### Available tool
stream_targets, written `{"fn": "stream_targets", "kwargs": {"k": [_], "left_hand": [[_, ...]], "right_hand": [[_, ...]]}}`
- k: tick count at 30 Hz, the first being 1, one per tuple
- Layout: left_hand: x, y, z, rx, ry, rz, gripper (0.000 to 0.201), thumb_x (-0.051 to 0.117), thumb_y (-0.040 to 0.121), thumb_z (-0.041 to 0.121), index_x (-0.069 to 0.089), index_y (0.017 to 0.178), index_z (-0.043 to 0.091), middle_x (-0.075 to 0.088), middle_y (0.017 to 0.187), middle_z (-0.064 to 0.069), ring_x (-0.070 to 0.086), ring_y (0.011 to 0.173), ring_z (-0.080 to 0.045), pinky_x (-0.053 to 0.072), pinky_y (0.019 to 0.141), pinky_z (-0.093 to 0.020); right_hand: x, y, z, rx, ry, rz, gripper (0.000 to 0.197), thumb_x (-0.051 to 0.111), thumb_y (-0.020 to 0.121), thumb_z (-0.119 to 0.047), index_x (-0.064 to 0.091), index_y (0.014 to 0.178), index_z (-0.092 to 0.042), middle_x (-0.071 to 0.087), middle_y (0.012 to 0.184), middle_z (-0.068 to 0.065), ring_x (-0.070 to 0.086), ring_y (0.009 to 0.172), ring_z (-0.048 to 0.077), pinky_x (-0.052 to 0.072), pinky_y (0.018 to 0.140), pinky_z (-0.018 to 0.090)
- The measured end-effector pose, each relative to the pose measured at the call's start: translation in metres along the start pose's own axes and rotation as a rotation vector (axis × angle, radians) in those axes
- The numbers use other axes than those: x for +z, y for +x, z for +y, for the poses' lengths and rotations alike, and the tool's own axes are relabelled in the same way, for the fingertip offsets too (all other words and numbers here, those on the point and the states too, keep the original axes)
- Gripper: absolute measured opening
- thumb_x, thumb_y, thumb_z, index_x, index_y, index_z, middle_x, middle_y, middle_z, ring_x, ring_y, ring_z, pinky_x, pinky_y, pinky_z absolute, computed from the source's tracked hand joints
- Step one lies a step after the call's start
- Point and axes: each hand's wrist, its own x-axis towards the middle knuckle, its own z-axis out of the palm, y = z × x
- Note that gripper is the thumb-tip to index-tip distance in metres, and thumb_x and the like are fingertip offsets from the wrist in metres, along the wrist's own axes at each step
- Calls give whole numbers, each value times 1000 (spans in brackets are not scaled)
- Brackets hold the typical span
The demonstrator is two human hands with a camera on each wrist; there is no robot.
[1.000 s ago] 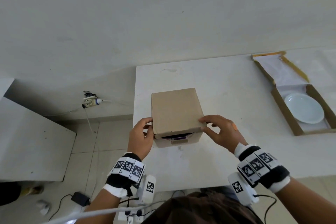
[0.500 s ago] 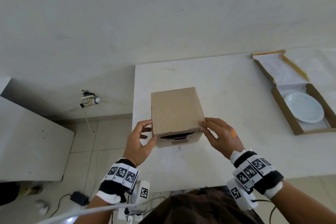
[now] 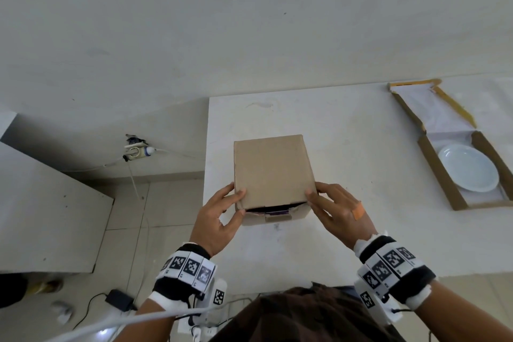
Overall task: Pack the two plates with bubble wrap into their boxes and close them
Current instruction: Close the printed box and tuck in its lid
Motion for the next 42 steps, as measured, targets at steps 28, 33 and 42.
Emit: {"fn": "stream_targets", "kwargs": {"k": [28, 33, 42], "left_hand": [[23, 6, 14, 284, 410, 21, 35, 70, 72, 39, 71, 104, 23, 49, 136, -10, 40, 131, -25, 31, 106, -40], [26, 6, 14, 267, 375, -19, 33, 69, 74, 38, 70, 103, 22, 52, 135, -7, 42, 128, -22, 35, 103, -40], [26, 7, 11, 243, 345, -37, 33, 67, 77, 39, 72, 104, 21, 55, 132, -5, 41, 129, -18, 41, 101, -42]], "right_hand": [[11, 10, -37, -239, -139, -88, 14, 65, 79, -13, 69, 92, -17, 65, 84, 3, 59, 74, 23, 41, 65, 32], [12, 10, -36, -214, -172, -59, 15, 65, 76, -8, 69, 89, -15, 63, 79, 2, 57, 67, 22, 37, 61, 31], [12, 11, -38, -194, -170, -44, 12, 62, 80, -9, 70, 88, -14, 61, 74, 2, 53, 64, 22, 35, 60, 31]]}}
